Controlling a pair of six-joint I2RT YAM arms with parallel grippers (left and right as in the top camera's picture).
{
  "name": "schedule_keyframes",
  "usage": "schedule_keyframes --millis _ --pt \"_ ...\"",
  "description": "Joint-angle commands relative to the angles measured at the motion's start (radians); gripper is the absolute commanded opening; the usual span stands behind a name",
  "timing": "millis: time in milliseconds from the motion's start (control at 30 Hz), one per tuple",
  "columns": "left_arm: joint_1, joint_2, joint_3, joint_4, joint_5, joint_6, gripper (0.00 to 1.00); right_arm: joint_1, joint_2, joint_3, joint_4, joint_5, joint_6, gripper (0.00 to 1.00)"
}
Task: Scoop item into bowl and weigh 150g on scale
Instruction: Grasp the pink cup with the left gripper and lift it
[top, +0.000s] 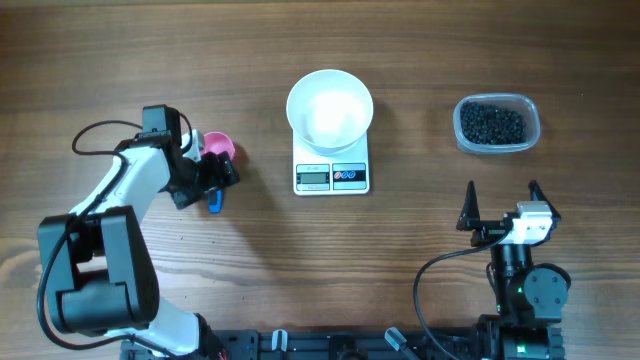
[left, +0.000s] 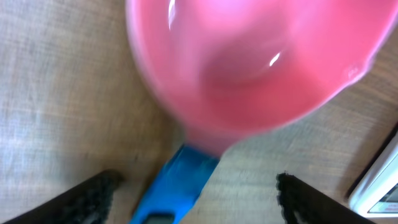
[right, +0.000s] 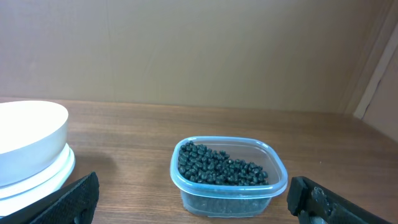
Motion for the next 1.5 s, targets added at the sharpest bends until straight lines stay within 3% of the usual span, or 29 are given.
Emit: schedule_keyframes --millis 0,67,133,200,567,667,900,1133,1367,1467 --pt "0.005 0.023 -0.007 0.016 0.020 0.054 0.79 0.005 -0.006 -0.001 0.002 -0.005 0.013 1.00" --pt "0.005 0.023 -0.007 0.010 0.026 0.066 0.75 0.005 -0.006 -0.001 0.002 -0.005 0.013 1.00" --pt "0.005 0.023 -0.007 0.008 0.050 0.070 0.62 0.005 -0.006 -0.001 0.002 -0.005 0.013 1.00" --pt "0.005 0.024 -0.007 0.012 0.054 0.078 0.57 0.005 -0.006 -0.001 0.002 -0.005 0.013 1.00" --pt "0.005 0.117 -0.007 0.088 0.042 0.122 0.53 0.005 -0.006 -0.001 0.002 -0.005 0.013 1.00" --pt "0.005 0.117 -0.007 0.084 0.042 0.122 0.41 0.005 -0.006 -0.001 0.002 -0.005 0.013 1.00" --pt "0.005 0.117 -0.007 0.073 0.042 0.122 0.28 0.005 -0.006 -0.001 0.002 -0.005 0.013 1.00" --pt "0.005 0.104 -0.005 0.074 0.047 0.117 0.04 0.005 -0.006 -0.001 0.002 -0.005 0.013 1.00" --pt "0.005 -0.088 -0.001 0.070 0.192 0.117 0.04 0.005 -0.006 -0.001 0.002 -0.005 0.013 1.00" --pt "0.005 -0.251 -0.001 0.069 0.397 0.077 0.04 0.005 -0.006 -0.001 0.002 -0.005 0.013 1.00"
